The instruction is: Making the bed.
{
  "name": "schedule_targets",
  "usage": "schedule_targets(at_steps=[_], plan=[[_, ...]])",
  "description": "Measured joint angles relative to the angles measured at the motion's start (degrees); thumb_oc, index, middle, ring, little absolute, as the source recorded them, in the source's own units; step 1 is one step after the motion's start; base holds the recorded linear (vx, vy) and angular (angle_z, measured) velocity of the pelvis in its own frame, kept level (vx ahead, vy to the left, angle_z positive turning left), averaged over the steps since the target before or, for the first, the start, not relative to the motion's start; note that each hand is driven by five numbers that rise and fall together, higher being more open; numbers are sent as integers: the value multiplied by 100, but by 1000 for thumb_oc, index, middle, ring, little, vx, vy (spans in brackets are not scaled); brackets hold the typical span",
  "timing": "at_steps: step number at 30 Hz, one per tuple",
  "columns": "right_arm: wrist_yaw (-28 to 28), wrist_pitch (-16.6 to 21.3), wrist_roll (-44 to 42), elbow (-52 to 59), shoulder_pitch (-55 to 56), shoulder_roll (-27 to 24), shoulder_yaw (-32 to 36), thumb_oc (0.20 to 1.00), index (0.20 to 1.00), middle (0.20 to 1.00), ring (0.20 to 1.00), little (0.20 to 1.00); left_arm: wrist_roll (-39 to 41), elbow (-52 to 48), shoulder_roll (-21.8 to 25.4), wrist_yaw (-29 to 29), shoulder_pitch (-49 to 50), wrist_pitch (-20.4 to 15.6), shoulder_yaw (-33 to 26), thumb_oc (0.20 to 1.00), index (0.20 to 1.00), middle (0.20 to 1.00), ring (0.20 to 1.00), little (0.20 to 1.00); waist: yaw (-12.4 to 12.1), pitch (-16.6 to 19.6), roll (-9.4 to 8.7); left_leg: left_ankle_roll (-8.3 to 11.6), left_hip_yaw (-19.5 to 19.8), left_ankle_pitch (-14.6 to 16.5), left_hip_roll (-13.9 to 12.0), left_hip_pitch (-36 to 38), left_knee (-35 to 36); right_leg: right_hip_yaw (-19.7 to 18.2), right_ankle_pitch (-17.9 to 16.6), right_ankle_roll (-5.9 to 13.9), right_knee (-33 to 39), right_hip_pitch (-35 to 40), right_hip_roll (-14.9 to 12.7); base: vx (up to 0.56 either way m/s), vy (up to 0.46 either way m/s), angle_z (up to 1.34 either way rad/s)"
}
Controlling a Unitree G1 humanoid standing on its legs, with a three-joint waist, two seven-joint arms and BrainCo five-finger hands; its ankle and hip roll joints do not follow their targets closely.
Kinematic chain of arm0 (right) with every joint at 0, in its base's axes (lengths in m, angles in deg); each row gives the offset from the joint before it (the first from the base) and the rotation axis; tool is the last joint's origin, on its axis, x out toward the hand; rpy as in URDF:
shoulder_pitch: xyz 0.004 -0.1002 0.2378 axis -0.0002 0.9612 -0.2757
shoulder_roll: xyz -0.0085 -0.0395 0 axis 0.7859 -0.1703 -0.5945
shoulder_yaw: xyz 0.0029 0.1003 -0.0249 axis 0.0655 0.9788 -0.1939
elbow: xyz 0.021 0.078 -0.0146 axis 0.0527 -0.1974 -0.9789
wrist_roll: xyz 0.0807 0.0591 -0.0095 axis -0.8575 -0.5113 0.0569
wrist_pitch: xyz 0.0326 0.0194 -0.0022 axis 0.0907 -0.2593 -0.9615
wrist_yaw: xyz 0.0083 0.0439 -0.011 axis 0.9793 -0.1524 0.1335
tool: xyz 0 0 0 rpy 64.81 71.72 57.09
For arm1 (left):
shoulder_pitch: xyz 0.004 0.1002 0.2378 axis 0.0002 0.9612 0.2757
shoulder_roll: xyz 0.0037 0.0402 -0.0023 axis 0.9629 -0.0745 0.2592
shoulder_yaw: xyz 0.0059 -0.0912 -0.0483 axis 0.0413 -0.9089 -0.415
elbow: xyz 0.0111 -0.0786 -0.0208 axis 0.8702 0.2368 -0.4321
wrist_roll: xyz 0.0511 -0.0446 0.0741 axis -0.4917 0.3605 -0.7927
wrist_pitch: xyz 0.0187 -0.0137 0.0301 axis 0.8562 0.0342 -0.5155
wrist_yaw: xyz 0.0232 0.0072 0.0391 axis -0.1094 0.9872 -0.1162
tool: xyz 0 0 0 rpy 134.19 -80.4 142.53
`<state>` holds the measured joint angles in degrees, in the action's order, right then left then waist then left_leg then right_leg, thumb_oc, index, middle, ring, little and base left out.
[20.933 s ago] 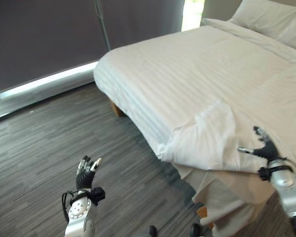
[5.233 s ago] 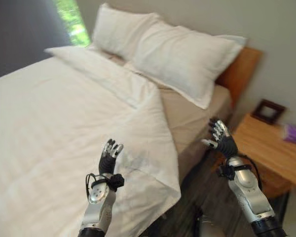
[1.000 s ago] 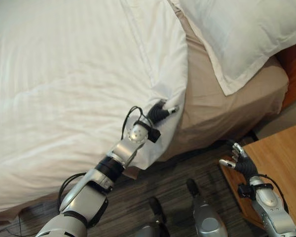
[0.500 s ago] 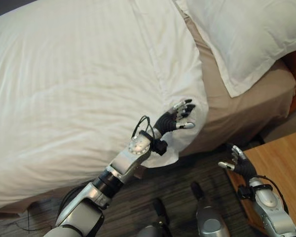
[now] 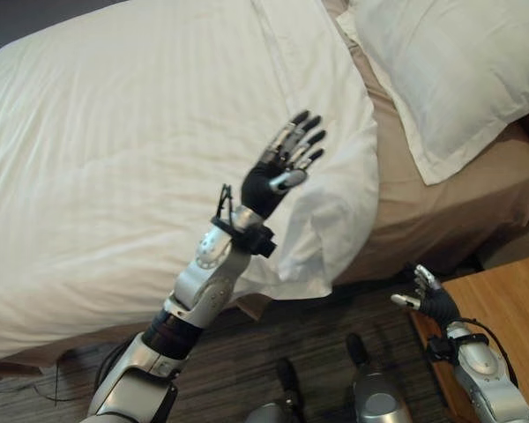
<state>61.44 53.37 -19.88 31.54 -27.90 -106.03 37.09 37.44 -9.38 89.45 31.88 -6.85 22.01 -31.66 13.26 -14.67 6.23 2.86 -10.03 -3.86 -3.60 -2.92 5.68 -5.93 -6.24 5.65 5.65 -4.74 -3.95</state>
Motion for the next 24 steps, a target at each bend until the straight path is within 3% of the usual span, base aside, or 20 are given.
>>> schedule_targets(at_steps=[2, 7, 11, 15, 18, 19, 21, 24], plan=[[-44, 9, 2, -15, 104, 1, 256, 1000, 1000, 1000, 1000, 1000, 158, 9, -49, 126, 546, -169, -661, 1000, 1000, 1000, 1000, 1000, -60, 106, -7, 3, 53, 3, -8, 17, 1, 48, 34, -7, 1, 32, 7, 14, 5, 11], [-101, 84, 187, -261, 99, 17, 552, 1000, 1000, 1000, 1000, 1000, 136, -14, 57, 216, 1067, -358, -1482, 1000, 1000, 1000, 1000, 1000, -300, 227, -130, 17, 148, 21, -3, 50, 1, 145, 57, -17, 3, 125, -1, 19, 7, 11], [-202, 105, 224, -279, 103, 13, 884, 1000, 1000, 1000, 1000, 1000, 94, 29, 143, 367, 1597, -555, -2467, 1000, 1000, 1000, 1000, 1000, -387, 329, -192, -7, 169, 27, 12, 120, 1, 173, 80, -5, 5, 205, -19, 23, 1, 4], [-641, 189, 443, -483, -8, -40, 2068, 1000, 1000, 1000, 1000, 1000, 84, 368, -171, 442, 2213, -765, -3324, 1000, 1000, 1000, 1000, 1000, -487, 561, -233, -21, 171, 64, 16, 145, 3, 180, 123, -3, 28, 224, -24, 8, 1, 0], [-1129, 220, 444, -547, -149, -375, 2794, 1000, 1000, 1000, 1000, 1000, 82, 540, -239, 521, 2631, -809, -3493, 1000, 1000, 1000, 1000, 1000, -577, 603, -269, -31, 156, 70, 18, 147, 2, 159, 122, -5, 27, 225, -25, 6, -3, -1], [-1209, 221, 444, -569, -208, -433, 2944, 200, 200, 200, 200, 200, 63, 554, -290, 525, 2746, -803, -3525, 1000, 1000, 1000, 1000, 1000, -578, 617, -284, -38, 156, 75, 16, 147, 2, 158, 122, -6, 28, 225, -23, 0, 0, 0], [-1586, 247, 430, -573, -388, -804, 3467, 200, 200, 200, 200, 200, 26, 609, -681, 612, 3173, -793, -3589, 1000, 1000, 1000, 1000, 1000, -612, 639, -327, -57, 182, 83, 15, 133, 2, 186, 123, -4, 28, 230, -24, -3, -27, 9], [-1732, 409, 156, -418, -682, -866, 3395, 200, 200, 200, 200, 200, -34, 703, -1121, 662, 3352, -744, -3546, 1000, 1000, 1000, 1000, 1000, -684, 702, -442, -66, 271, 79, -13, 103, 2, 250, 144, 0, 29, 229, 8, -12, -20, 8]])
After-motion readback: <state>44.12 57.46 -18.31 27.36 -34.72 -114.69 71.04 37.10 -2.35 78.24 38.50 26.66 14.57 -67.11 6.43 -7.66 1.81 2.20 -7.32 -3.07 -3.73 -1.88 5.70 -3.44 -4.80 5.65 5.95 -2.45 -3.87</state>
